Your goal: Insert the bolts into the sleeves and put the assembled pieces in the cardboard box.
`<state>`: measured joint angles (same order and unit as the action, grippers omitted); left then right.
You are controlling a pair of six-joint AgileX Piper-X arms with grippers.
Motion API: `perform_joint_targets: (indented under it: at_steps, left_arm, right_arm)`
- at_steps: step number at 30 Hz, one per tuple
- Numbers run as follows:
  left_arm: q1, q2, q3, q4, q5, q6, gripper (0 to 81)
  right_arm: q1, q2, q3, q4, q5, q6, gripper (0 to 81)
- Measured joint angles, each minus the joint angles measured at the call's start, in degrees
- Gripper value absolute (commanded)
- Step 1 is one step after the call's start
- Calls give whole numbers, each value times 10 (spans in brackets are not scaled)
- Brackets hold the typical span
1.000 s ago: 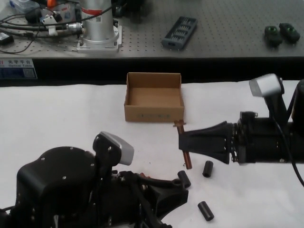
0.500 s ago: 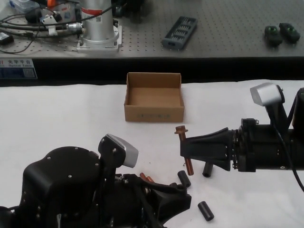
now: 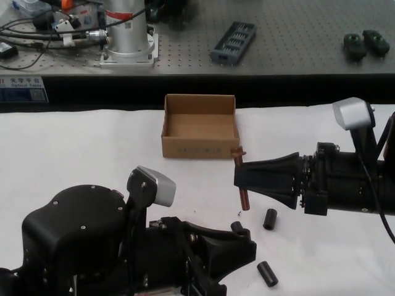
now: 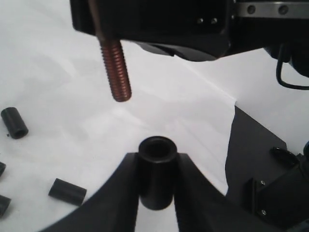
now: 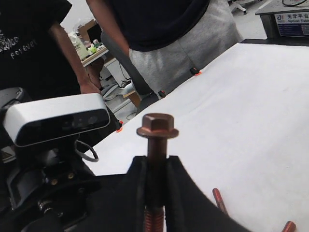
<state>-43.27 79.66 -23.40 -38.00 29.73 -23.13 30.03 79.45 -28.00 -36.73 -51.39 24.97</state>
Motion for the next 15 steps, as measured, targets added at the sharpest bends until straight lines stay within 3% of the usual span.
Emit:
perform_joint_targets:
  at_steps: [15]
  left_arm:
    - [28, 0, 0, 18, -4, -14, 50]
  right_arm:
    - [0, 0, 0, -4, -18, 37, 24]
